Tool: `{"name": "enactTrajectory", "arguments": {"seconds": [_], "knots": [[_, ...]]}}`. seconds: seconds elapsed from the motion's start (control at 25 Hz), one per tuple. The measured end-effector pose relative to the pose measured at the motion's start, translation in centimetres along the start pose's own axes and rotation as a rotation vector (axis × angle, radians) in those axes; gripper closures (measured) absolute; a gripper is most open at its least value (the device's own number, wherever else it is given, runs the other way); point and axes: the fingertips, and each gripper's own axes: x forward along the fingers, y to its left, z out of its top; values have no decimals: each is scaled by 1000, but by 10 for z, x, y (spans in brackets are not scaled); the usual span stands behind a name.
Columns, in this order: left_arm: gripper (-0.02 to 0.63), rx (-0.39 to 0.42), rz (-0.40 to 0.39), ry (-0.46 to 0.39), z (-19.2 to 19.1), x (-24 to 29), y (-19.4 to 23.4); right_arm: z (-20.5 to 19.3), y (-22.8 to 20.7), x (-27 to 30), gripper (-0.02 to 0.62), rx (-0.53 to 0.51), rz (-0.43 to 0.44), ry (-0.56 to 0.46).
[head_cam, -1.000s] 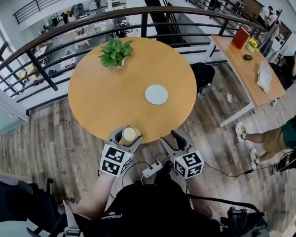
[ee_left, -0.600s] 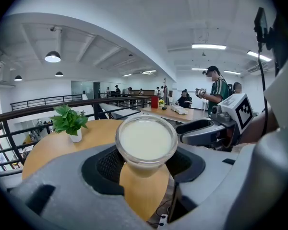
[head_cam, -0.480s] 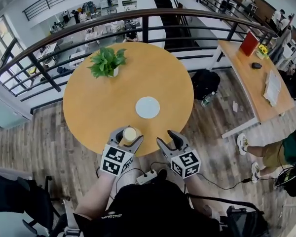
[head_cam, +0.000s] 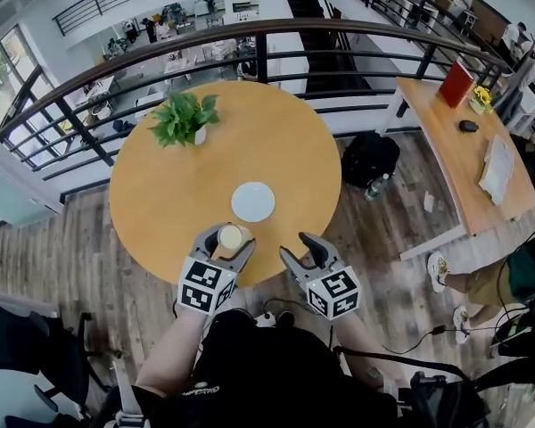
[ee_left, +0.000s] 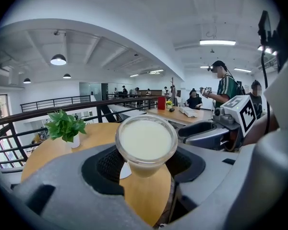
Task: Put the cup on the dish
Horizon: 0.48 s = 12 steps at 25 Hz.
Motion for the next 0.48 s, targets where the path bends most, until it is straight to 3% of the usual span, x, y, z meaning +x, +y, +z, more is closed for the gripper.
{"name": "enactTrajectory", "arguments": {"seconds": [0.32,0.48], "knots": [[350,20,7,-29,12,2,8,12,-2,4,373,-29,0,-13],[350,32,-7,-57,24,7,20,26,-11,14,374,-37,-45,-37]]}}
